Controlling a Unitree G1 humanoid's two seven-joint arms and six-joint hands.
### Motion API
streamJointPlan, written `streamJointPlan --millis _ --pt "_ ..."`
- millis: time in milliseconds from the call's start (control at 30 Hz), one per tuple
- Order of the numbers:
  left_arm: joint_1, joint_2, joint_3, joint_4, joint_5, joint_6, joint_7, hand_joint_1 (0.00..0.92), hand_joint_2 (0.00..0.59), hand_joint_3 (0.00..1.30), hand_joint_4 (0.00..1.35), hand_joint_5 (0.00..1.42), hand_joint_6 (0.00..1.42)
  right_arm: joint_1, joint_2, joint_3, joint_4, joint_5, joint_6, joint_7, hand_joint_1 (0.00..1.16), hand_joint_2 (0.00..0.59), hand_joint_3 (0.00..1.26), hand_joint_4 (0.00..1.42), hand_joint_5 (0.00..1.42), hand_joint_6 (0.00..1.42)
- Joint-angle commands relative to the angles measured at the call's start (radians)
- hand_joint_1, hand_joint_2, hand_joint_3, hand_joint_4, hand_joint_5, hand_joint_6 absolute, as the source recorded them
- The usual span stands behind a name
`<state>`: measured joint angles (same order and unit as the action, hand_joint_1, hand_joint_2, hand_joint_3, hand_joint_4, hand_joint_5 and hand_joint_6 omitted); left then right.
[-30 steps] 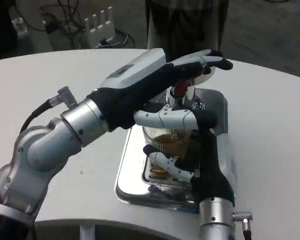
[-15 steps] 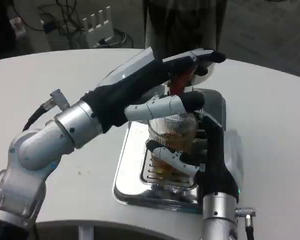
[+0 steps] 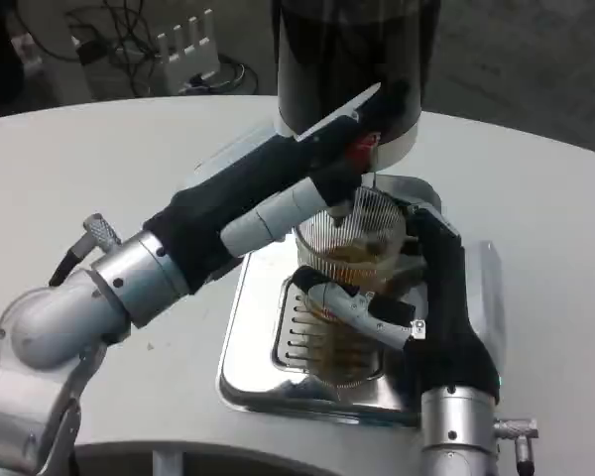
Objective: Grasp the cup under the faucet to collect the drink, then remove the cup.
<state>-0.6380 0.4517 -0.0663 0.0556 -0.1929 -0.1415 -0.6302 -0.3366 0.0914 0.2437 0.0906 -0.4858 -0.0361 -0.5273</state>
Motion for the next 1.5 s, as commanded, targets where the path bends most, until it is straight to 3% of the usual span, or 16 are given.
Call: streamJointPlan --millis 33,433,667,900,1200,1500 --pt "0.068 -0.004 0.001 -0.047 -0.038 0.053 -0.038 0.000 0.000 0.00 0.00 0.00 0.00 0.049 0.033 0.025 -0.059 -0.011 0.006 0.006 0.97 0.139 0.81 0.90 1.04 0.95" --pt "0.145 0.000 0.052 -0.227 -0.069 0.118 -0.011 0.000 0.000 0.00 0.00 0.00 0.00 0.164 0.008 0.060 -0.191 -0.018 0.027 0.035 0.97 0.138 0.81 0.90 1.04 0.96" --pt "0.187 0.025 0.082 -0.291 -0.075 0.154 -0.012 0.000 0.000 0.00 0.00 0.00 0.00 0.175 0.014 0.070 -0.197 -0.021 0.032 0.035 0.96 0.132 0.81 0.90 1.05 0.97" --pt "0.220 0.073 0.120 -0.318 -0.056 0.159 -0.008 0.000 0.001 0.00 0.00 0.00 0.00 0.162 0.021 0.075 -0.192 -0.027 0.039 0.032 0.96 0.130 0.81 0.90 1.06 0.98" --pt "0.311 0.169 0.203 -0.397 -0.075 0.194 -0.027 0.000 0.000 0.00 0.00 0.00 0.00 0.184 0.021 0.099 -0.215 -0.028 0.035 0.038 0.96 0.129 0.81 0.90 1.06 0.99" --pt "0.443 0.156 0.277 -0.458 -0.109 0.177 -0.014 0.000 0.000 0.00 0.00 0.00 0.00 0.191 0.021 0.118 -0.199 -0.031 0.034 0.038 0.96 0.129 0.81 0.90 1.06 1.00"
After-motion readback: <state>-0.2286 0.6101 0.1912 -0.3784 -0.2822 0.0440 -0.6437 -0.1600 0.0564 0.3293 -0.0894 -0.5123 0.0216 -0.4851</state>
